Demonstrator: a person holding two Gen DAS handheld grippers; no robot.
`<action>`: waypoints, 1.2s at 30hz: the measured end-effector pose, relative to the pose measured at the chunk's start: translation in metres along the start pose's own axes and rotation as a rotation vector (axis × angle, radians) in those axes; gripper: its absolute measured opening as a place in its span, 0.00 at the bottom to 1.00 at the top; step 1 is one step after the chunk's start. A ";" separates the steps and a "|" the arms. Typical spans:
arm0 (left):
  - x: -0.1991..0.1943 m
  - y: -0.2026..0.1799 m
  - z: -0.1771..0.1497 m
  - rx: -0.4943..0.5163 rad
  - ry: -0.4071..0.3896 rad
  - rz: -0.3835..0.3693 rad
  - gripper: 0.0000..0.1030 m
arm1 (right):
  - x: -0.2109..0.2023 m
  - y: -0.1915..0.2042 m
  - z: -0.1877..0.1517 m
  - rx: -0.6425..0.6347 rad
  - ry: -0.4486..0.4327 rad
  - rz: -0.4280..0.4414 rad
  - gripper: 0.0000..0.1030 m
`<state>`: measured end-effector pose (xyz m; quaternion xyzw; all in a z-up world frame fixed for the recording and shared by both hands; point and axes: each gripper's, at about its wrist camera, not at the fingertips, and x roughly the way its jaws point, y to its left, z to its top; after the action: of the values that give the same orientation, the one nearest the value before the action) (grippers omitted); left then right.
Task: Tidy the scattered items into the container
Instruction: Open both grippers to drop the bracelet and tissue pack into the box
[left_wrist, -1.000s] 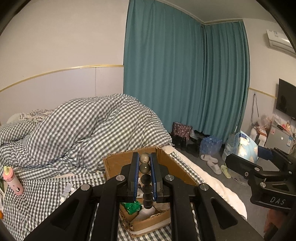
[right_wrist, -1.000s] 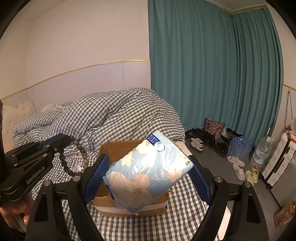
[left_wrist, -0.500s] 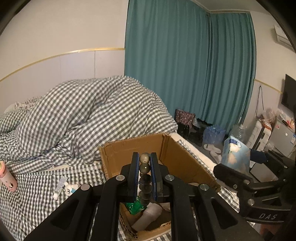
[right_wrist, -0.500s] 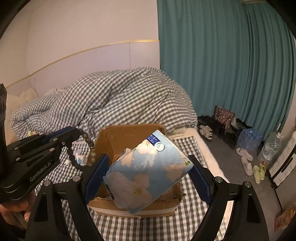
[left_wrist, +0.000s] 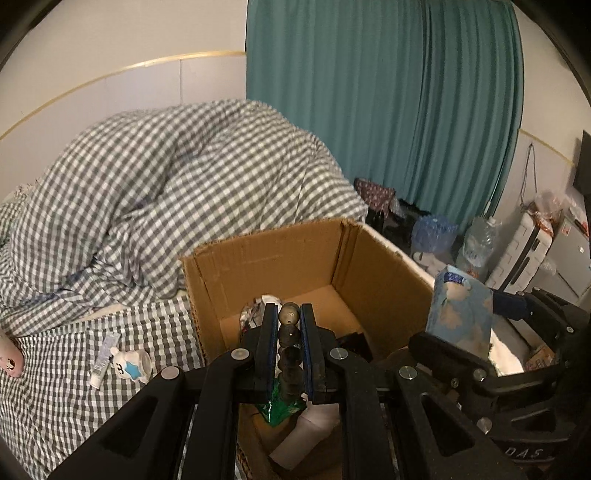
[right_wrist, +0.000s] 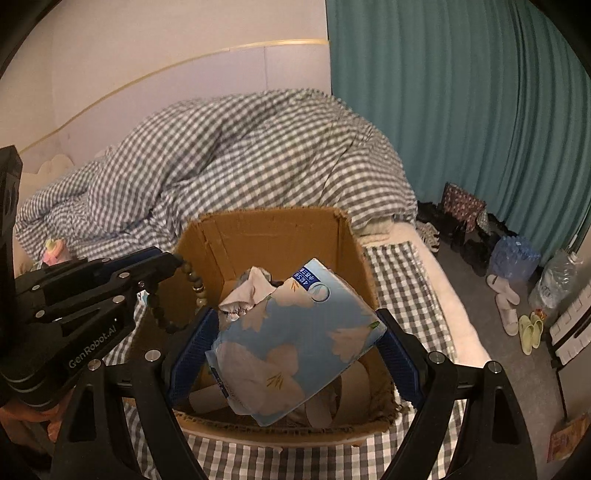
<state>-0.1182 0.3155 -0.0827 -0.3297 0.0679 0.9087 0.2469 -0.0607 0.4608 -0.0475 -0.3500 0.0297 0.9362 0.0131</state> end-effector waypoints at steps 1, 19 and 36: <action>0.003 0.000 -0.001 0.001 0.007 0.000 0.11 | 0.005 0.000 0.000 -0.001 0.011 0.007 0.82; 0.050 0.008 -0.011 -0.002 0.142 -0.004 0.11 | 0.062 -0.004 -0.019 0.008 0.140 0.019 0.82; 0.017 0.024 0.009 -0.070 0.065 0.019 0.59 | 0.058 0.006 -0.020 0.003 0.152 0.018 0.84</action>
<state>-0.1465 0.3039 -0.0879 -0.3671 0.0471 0.9015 0.2242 -0.0915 0.4538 -0.0999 -0.4198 0.0351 0.9069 0.0031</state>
